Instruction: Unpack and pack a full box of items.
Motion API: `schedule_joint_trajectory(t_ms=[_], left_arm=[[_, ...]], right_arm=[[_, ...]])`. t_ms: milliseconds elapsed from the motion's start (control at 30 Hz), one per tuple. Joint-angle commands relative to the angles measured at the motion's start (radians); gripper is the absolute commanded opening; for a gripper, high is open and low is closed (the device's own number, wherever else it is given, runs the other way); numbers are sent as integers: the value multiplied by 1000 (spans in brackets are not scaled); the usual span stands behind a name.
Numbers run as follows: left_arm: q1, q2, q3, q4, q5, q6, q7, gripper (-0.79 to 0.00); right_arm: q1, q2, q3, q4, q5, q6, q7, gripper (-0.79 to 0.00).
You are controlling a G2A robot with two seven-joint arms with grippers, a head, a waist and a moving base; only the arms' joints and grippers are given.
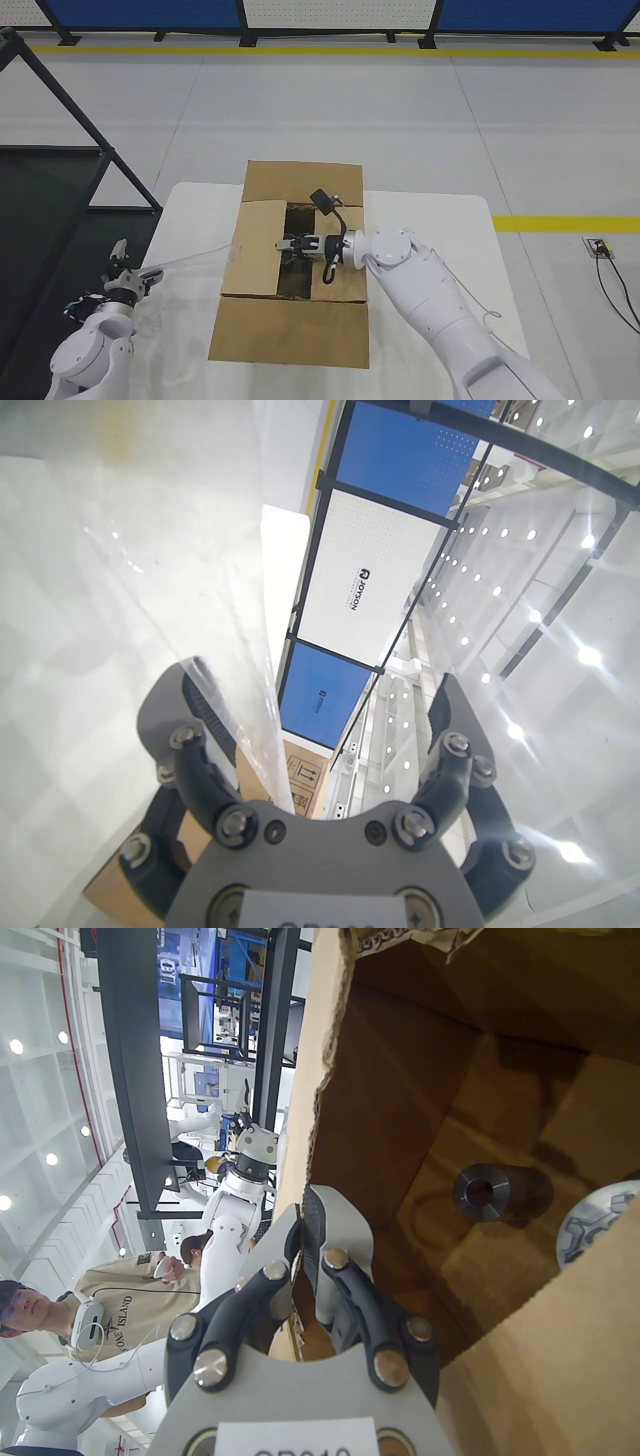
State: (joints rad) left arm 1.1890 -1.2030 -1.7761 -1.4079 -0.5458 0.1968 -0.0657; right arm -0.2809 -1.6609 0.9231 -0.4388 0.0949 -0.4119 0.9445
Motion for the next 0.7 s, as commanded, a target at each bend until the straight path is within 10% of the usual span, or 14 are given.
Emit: schedule_joint_trajectory(t_ms=[0, 667], left_arm=[[2, 2, -2, 2, 8, 17, -5, 0], [14, -21, -51, -28, -58, -168, 312, 0]], right_arm=[[-1, 0, 0, -2, -2, 1, 0, -785], [-9, -1, 3, -21, -16, 7, 0, -785]])
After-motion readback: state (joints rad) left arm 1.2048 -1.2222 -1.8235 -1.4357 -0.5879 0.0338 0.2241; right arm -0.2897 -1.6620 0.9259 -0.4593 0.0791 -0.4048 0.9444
